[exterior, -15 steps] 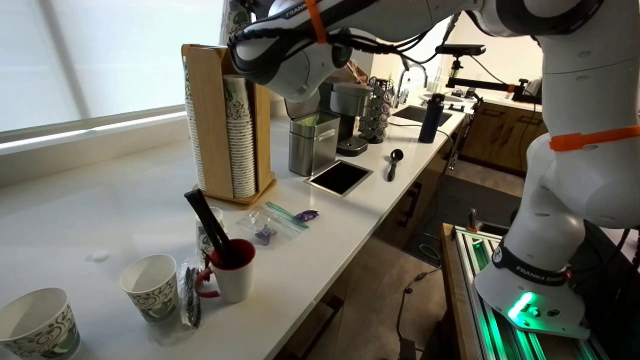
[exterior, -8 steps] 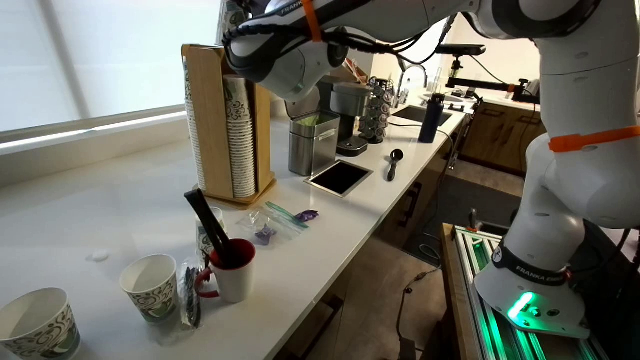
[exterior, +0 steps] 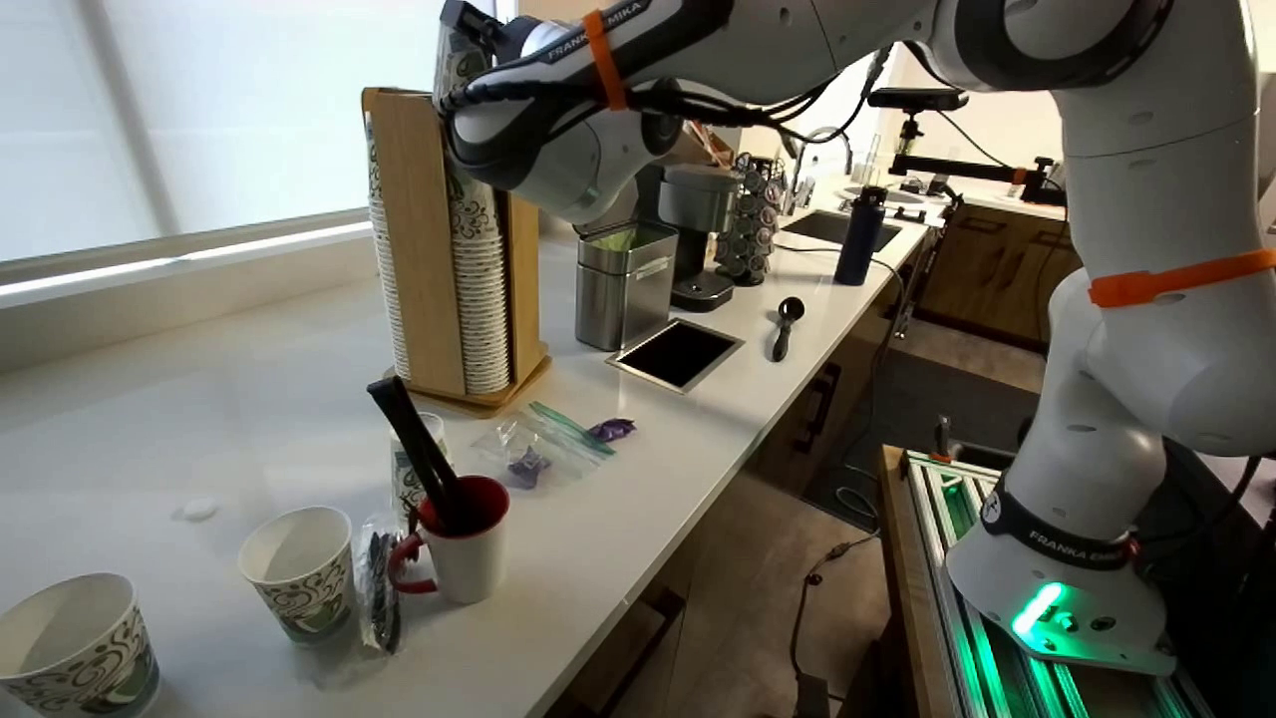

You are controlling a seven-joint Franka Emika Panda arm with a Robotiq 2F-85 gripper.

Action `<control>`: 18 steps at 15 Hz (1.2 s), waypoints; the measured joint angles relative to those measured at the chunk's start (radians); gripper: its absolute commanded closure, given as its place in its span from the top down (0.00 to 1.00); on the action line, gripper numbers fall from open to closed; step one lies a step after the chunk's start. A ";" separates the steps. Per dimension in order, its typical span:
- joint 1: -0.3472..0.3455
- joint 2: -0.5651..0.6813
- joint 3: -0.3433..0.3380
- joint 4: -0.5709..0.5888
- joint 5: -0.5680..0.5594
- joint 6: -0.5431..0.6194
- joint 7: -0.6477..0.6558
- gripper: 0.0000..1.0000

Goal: Pick up the coffee cup on the right and place it on top of the stacked cups on the right.

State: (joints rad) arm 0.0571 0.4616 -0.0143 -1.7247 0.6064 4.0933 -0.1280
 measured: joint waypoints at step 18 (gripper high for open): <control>0.014 -0.005 -0.002 -0.004 -0.031 0.002 0.016 1.00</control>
State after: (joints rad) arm 0.0708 0.4565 -0.0167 -1.7290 0.5754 4.0951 -0.1116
